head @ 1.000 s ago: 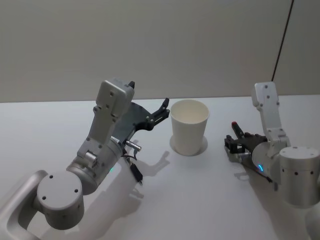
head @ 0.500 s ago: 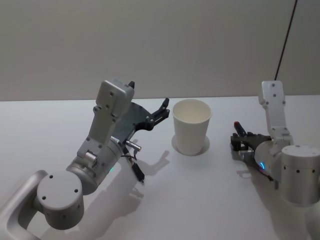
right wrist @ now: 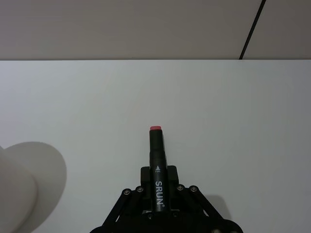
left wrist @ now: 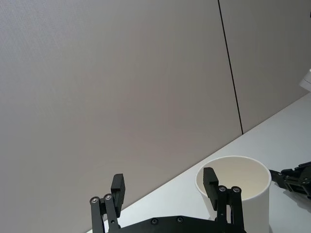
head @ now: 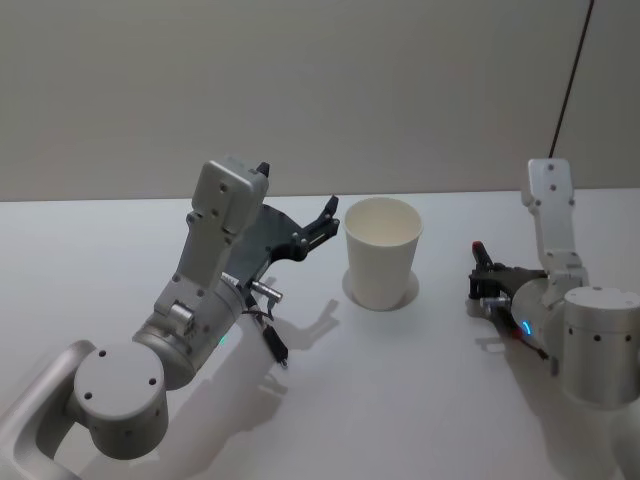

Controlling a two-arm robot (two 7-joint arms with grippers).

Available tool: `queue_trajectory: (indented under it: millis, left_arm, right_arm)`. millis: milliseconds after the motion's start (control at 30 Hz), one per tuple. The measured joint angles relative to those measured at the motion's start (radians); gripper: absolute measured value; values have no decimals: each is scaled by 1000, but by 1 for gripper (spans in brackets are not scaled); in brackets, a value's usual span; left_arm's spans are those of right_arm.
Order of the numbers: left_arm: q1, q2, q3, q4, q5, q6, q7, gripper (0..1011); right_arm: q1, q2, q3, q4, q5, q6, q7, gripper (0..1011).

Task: Place the pen into the pen holder.

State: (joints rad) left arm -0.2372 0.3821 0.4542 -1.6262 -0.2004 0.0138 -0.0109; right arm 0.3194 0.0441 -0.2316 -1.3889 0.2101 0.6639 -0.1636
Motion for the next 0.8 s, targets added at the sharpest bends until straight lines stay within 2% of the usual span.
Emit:
queue_trajectory:
  millis: [367, 600, 800]
  left_arm:
    - [0, 0, 0, 0, 0, 0, 0, 1001]
    - [0, 0, 0, 0, 0, 0, 0, 1001]
    - [0, 0, 0, 0, 0, 0, 0, 1001]
  right_arm:
    - [0, 1, 0, 1, -28, -14, 33, 189]
    - [-6, 7, -3, 0, -61, -59, 65, 189]
    - [-7, 12, -6, -15, -97, -120, 94, 189]
